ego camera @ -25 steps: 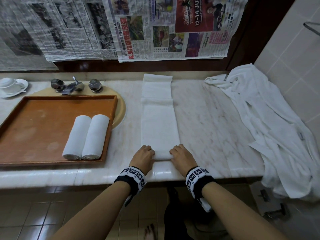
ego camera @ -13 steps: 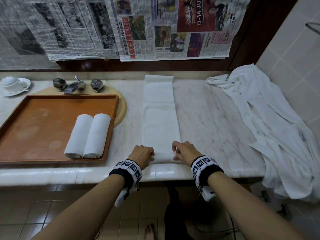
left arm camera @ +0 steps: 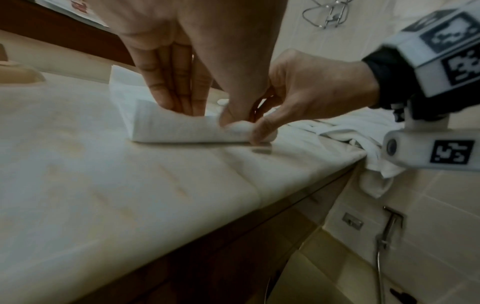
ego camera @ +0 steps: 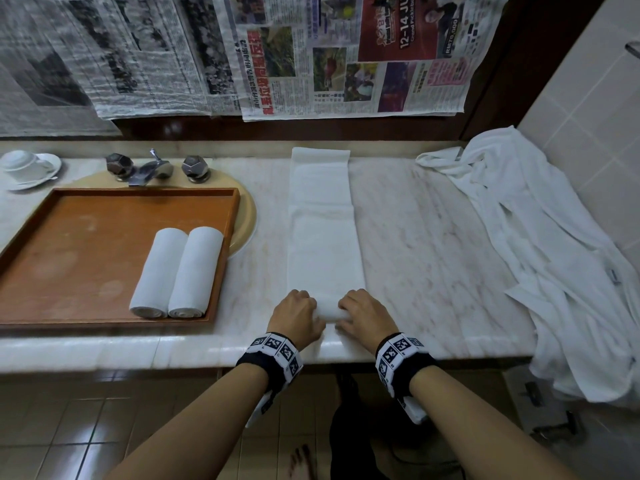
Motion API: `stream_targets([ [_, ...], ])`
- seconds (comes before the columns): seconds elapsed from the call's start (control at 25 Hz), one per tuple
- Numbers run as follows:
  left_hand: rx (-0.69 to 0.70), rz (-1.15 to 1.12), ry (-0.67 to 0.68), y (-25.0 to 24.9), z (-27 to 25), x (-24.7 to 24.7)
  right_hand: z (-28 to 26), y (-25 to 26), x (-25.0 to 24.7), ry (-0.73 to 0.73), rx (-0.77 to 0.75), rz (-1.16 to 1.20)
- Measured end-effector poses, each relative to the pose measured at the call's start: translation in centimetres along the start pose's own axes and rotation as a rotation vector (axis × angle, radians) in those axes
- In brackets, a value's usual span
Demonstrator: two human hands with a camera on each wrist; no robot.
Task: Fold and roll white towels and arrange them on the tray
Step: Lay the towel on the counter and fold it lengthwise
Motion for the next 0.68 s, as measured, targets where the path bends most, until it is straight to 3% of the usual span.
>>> stream_targets([
  [0.32, 0.096, 0.155, 0.146, 0.4, 0.9, -1.1, 1.4, -0.4, -0.7, 0.177, -0.027, -0.08],
  [0.48, 0.09, -0.02, 0.323, 1.4, 1.5, -2.4, 1.8, -0.6, -2.5, 0.357, -0.025, -0.034],
  [0.68, 0.022, -0.063, 0.295, 1.4, 2.7, -2.6, 2.2, -0.8, -3.5, 0.22, 0.084, 0.094],
])
Point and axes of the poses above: each hand's wrist, its own z-axis towards the middle knuckle, its own x-axis out of the palm, y = z × x, the point moved 1 cm from there along z, towards the middle knuckle, and after that the axes turned 8 degrees about -z, right-handed, at the moved point
